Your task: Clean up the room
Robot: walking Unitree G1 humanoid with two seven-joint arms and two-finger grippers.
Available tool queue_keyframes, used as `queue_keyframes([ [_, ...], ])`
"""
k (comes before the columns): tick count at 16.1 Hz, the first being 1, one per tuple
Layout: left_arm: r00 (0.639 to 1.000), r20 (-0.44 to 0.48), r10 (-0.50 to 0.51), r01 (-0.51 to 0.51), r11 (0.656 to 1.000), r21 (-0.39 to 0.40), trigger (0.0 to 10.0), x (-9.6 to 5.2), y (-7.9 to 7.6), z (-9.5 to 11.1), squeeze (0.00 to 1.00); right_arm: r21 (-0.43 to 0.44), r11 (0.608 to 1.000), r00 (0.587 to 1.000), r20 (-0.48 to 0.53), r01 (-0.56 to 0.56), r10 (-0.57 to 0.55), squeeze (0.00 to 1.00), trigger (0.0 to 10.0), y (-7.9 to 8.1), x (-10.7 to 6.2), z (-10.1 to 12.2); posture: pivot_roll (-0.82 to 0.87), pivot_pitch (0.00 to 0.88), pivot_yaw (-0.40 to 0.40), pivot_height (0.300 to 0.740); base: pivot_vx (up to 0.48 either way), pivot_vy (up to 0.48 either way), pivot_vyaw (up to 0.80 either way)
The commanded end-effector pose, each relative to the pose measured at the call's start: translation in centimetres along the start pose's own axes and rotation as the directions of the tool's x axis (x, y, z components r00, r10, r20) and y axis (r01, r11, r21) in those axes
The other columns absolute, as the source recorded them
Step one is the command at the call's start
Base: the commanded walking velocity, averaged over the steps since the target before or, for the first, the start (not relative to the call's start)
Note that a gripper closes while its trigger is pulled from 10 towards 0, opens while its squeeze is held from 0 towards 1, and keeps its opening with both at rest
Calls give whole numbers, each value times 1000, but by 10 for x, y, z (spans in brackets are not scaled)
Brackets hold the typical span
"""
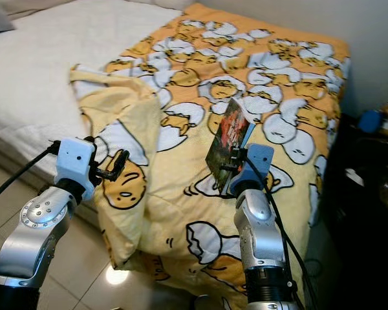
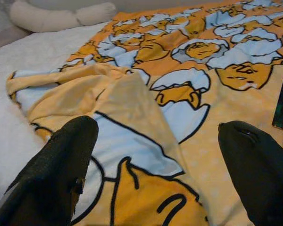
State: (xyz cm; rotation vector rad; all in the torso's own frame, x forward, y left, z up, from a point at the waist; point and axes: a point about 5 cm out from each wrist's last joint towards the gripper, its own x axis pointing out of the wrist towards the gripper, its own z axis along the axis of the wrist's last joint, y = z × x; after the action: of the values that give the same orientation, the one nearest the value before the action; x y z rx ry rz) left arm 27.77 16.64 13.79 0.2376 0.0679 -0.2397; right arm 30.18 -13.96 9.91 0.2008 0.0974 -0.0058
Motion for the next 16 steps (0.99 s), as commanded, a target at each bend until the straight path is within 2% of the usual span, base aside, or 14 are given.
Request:
queue_keyframes([
  [1,1000,8,4,-4,1000,9,10000,2,3,2,0,-1,1000,999,38,-3,3,0,10000,1,3,9,-18,0,-24,740,0,0,-800],
  [4,1000,10,12,-12,1000,10,10000,2,4,2,0,1,1000,999,32,0,0,0,10000,1,3,8,-19,0,-22,740,0,0,-800],
  [10,1000,8,15,-16,1000,18,10000,3,5,2,0,-6,1000,1000,28,-1,1,0,10000,1,3,7,-19,0,-20,740,0,281,-756],
  [12,1000,7,15,-15,1000,21,10000,3,5,2,0,-5,1000,1000,27,-1,1,0,10000,1,3,7,-19,0,-20,740,0,287,-456],
  [16,1000,5,18,-18,1000,24,10000,3,6,1,0,-4,1000,1000,24,3,-3,0,10000,1,2,6,-17,0,-19,740,0,284,0],
])
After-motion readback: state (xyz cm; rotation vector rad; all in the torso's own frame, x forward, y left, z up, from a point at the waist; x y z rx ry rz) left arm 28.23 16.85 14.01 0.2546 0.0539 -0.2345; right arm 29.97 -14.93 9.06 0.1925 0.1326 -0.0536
